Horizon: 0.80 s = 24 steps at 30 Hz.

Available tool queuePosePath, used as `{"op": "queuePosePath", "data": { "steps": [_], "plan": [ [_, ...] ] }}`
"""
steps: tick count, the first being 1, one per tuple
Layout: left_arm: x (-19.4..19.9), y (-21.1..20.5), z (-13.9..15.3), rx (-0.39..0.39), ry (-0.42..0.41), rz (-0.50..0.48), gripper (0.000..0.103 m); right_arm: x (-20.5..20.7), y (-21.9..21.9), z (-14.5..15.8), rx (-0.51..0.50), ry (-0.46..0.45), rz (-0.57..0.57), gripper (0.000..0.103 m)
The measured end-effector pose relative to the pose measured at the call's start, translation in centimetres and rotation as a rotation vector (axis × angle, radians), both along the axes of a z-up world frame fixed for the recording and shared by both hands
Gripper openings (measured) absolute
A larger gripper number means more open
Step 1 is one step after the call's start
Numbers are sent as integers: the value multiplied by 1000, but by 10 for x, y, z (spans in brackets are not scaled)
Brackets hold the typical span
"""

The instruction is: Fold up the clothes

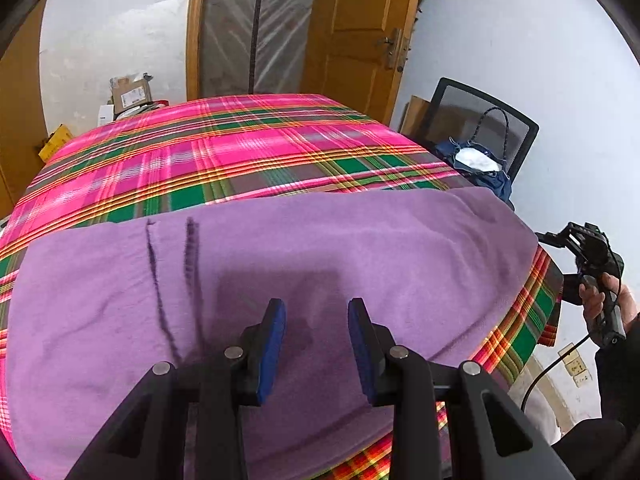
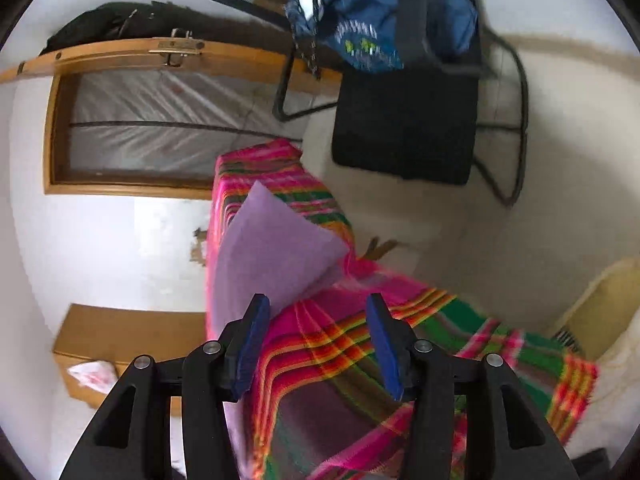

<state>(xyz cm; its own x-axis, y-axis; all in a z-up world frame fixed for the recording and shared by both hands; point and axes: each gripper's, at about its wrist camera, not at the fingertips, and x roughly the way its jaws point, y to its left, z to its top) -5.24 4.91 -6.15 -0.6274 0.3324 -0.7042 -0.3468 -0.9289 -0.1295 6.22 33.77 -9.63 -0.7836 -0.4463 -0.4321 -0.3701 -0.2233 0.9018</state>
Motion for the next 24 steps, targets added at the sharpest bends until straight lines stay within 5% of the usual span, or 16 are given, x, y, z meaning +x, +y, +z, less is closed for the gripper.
{"op": "queuePosePath", "data": {
  "steps": [12,24],
  "plan": [
    [-6,14,-5,-27,-21,-10,33,-31,1,-29,-292,95,12,52],
    [-11,17,-8,-32,-31,-14,33,-34,1,-43,-401,20,-2,61]
  ]
}}
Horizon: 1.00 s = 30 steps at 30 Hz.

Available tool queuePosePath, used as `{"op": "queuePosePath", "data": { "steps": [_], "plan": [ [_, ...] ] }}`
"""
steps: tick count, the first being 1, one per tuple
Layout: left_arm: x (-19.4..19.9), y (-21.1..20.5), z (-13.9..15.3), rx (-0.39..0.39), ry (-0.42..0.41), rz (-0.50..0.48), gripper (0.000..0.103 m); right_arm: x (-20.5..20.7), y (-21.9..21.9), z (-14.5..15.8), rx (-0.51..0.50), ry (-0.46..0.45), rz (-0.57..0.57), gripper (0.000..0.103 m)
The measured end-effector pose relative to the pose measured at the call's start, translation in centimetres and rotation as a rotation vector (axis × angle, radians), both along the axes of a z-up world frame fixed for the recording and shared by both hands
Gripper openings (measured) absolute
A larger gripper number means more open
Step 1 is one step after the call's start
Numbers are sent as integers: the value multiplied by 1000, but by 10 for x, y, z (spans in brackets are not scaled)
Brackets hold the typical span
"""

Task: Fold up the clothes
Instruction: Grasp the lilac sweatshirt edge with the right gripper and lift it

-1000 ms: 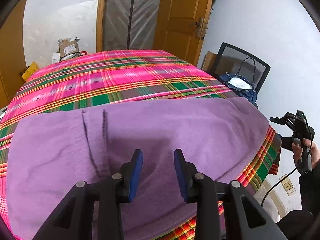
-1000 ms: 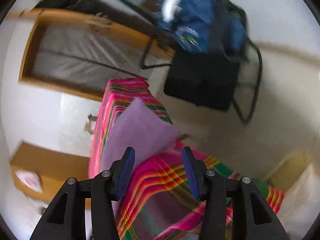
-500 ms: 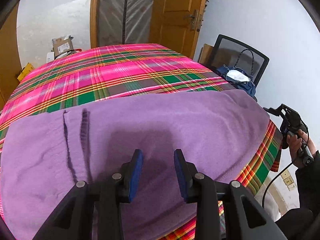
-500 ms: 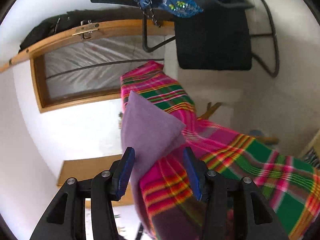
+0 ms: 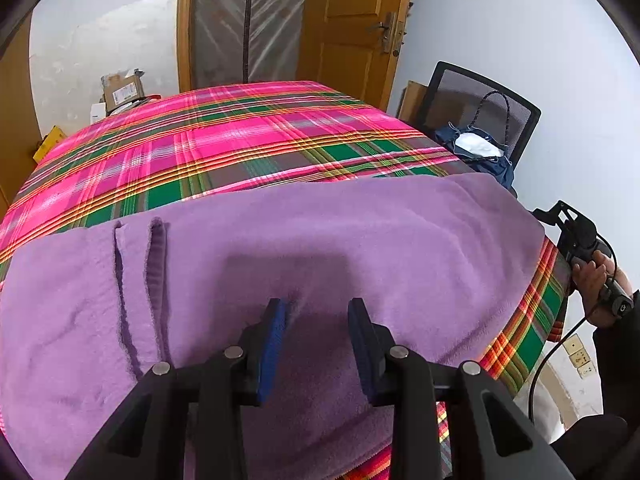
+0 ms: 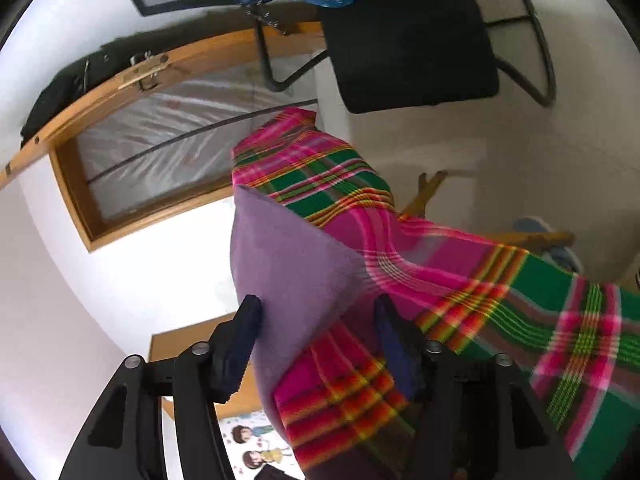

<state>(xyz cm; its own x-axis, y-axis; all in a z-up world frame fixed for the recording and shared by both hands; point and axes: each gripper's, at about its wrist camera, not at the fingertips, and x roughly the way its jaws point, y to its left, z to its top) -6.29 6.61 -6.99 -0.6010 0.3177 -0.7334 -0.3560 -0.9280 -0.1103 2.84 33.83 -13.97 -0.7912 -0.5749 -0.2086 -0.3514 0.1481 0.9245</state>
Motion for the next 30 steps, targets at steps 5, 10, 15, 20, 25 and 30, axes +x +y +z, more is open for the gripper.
{"op": "queuePosePath", "data": {
  "steps": [5,10,15,20,25,30],
  "plan": [
    [1,0,-1,3,3,2,33,-10,-2,-1,-27,29,-20,61],
    [0,-1,-1,12,4,6,33,-15,4,16,39,91,-57,58],
    [0,-1,-2,11,8,3,33,-11,10,26,117,110,-106,41],
    [-1,-1,-2,18,14,2,33,-8,11,28,166,107,-121,24],
    [-2,-3,-3,36,14,-2,33,-8,10,44,247,133,-132,21],
    [-2,-5,-3,56,21,0,33,-7,3,76,368,179,-111,19]
  ]
}}
